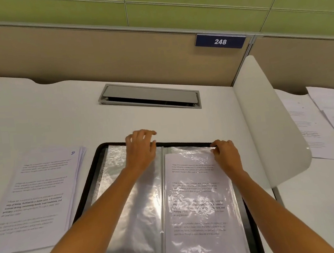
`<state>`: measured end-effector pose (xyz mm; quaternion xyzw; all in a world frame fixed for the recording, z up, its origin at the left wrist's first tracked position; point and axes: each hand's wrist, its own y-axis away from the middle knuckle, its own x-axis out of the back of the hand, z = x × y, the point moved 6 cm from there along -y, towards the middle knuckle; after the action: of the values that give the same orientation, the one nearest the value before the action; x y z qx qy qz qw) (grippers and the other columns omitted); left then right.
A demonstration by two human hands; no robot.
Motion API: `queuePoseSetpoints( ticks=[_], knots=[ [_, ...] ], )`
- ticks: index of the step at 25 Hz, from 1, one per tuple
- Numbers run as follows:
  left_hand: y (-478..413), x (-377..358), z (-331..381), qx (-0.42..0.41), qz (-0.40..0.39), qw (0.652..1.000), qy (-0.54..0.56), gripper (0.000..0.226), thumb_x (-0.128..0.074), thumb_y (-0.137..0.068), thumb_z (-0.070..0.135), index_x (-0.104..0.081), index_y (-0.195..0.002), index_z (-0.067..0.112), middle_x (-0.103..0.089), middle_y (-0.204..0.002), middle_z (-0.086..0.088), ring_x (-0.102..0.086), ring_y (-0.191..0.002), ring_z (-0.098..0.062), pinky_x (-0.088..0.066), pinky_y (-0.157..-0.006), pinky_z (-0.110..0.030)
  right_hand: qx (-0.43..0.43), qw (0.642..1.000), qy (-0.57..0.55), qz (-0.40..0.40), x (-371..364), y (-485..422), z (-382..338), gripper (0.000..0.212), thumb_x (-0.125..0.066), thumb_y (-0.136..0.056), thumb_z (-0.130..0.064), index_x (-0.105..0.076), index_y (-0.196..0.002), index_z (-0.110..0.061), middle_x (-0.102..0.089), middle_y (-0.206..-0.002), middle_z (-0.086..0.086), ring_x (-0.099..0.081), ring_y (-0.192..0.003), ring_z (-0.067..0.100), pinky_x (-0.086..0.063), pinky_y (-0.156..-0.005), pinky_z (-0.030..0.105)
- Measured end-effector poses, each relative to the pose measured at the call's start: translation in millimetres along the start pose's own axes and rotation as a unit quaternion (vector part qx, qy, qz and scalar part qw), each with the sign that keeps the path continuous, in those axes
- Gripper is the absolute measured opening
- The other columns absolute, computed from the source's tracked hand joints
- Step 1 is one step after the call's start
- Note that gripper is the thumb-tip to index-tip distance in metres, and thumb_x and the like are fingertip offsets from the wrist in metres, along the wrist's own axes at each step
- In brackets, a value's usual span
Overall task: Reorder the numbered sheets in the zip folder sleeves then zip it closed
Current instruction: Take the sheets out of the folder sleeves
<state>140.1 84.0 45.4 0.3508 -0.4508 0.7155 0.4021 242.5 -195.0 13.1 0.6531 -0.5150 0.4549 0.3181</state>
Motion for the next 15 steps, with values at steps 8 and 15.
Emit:
queuePoseSetpoints(
  ticks=[8,15],
  knots=[
    [-4,-52,74,-0.131,-0.151,0.98,-0.003,0.038,-0.054,-0.095,0.037,-0.054,-0.131,0.025,-0.057,-0.13,0.004,-0.047,-0.122,-0.018,-0.028,-0.103,-0.038,0.12,0.993,0.004,-0.022,13,0,-7,0.013,-0.056,-0.093,-0.008,-0.069,-0.098,-0.007,-0.068,-0.093,0.007,-0.05,-0.093,0.024,-0.045,-0.073,0.034],
    [-8,-84,104,-0.154,-0.249,0.956,-0.031,0.045,-0.059,-0.093,0.033,-0.048,-0.137,0.026,-0.052,-0.137,0.004,-0.046,-0.123,-0.018,-0.028,-0.103,-0.036,0.145,0.986,-0.009,-0.077,14,4,-7,0.012,-0.054,-0.092,-0.004,-0.064,-0.094,-0.01,-0.06,-0.091,-0.003,-0.049,-0.1,0.022,-0.035,-0.076,0.031]
  ],
)
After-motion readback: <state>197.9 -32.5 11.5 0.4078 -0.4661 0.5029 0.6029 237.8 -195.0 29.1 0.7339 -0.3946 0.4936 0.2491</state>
